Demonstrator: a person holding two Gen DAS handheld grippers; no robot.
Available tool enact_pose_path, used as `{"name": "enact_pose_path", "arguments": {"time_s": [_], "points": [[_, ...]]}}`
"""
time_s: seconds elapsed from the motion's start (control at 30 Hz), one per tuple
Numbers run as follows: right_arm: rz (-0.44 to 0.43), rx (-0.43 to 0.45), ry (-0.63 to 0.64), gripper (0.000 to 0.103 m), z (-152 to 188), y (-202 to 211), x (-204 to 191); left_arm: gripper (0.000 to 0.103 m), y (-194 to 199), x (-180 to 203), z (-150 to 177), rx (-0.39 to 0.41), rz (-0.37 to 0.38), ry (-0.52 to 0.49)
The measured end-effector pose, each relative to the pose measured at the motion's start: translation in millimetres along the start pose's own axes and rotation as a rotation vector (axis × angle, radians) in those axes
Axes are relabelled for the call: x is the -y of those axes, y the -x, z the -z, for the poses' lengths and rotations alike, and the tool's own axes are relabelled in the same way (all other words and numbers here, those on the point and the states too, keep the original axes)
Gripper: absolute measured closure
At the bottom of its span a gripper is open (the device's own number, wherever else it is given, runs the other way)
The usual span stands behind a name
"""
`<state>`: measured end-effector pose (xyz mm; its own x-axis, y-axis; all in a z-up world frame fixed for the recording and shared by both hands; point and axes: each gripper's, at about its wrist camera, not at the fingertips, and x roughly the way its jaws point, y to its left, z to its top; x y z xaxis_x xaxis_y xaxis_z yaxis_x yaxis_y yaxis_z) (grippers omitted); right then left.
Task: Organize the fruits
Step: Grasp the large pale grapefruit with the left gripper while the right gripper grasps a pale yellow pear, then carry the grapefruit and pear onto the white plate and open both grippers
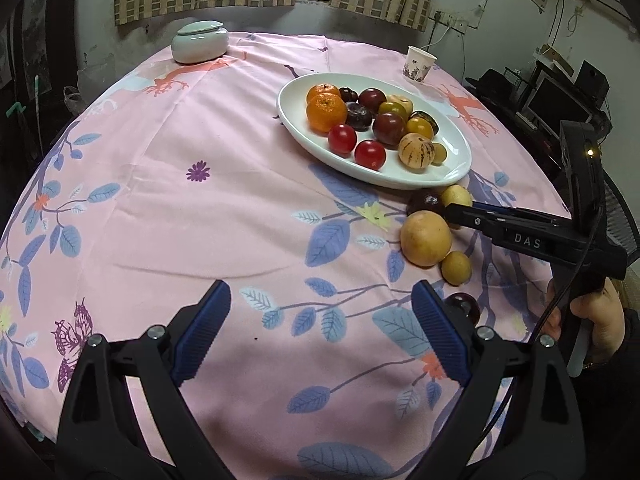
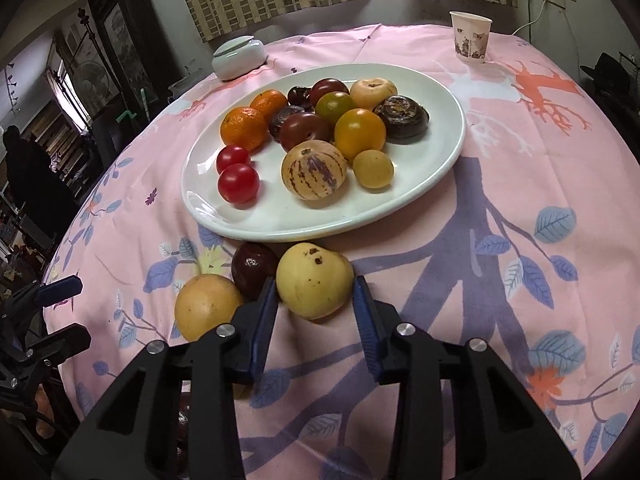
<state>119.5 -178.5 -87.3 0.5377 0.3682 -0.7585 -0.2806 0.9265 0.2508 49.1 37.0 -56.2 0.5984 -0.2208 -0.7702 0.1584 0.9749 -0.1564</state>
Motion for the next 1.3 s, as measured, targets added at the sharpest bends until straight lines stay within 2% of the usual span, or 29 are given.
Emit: {"name": "enact_pose_path", "arguments": {"time_s": [0.17, 0.27, 0.4, 0.53, 0.6, 0.7, 0.73, 0.77, 0.8, 0.83, 0.93, 1.3], "points": [[0.012, 0.073, 0.031, 0.064, 12.4, 42.4, -10.5, 0.010, -7.1, 19.2, -8.7, -0.020, 0.023, -0.026], [0.013, 0.087, 0.046, 0.064, 26.3, 63.8, -12.2, 0.010, -18.6, 35.8, -16.3, -0.038, 0.042, -0.033], [-0.009, 0.090, 0.038, 0.064, 43.3, 78.3, -5.9, 0.010, -40.5, 57.8, -26.0, -0.065, 0.054, -0.025], [-0.018, 0.097, 0.017, 0.064, 51.1, 87.1, 5.3, 0.012, -65.0, 73.7, -28.5, -0.100, 0.022, -0.037], [-0.020, 0.099, 0.014, 0.064, 53.7, 90.6, 8.5, 0.020, -77.4, 77.6, -29.8, -0.131, 0.029, -0.027], [-0.023, 0.098, 0.017, 0.064, 54.9, 92.1, 10.0, 0.020, -86.5, 81.3, -32.1, -0.121, 0.034, -0.014], [-0.024, 0.098, 0.018, 0.064, 55.3, 92.4, 9.9, 0.026, -86.7, 82.9, -32.3, -0.113, 0.036, -0.019], [-0.026, 0.097, 0.018, 0.064, 55.7, 92.9, 9.7, 0.043, -86.0, 83.5, -32.1, -0.109, 0.042, -0.021], [-0.027, 0.098, 0.018, 0.064, 56.3, 93.6, 9.4, 0.054, -85.1, 83.5, -31.1, -0.107, 0.016, -0.029], [-0.028, 0.098, 0.018, 0.064, 56.6, 94.2, 9.1, 0.057, -83.9, 82.2, -29.8, -0.106, 0.025, -0.031], [-0.024, 0.101, 0.018, 0.064, 56.6, 95.7, 6.9, 0.057, -76.2, 71.8, -25.8, -0.105, 0.072, 0.007], [-0.026, 0.086, 0.014, 0.064, 45.6, 79.4, -13.0, 0.057, -28.9, 40.5, -21.0, -0.025, 0.066, 0.007]]}}
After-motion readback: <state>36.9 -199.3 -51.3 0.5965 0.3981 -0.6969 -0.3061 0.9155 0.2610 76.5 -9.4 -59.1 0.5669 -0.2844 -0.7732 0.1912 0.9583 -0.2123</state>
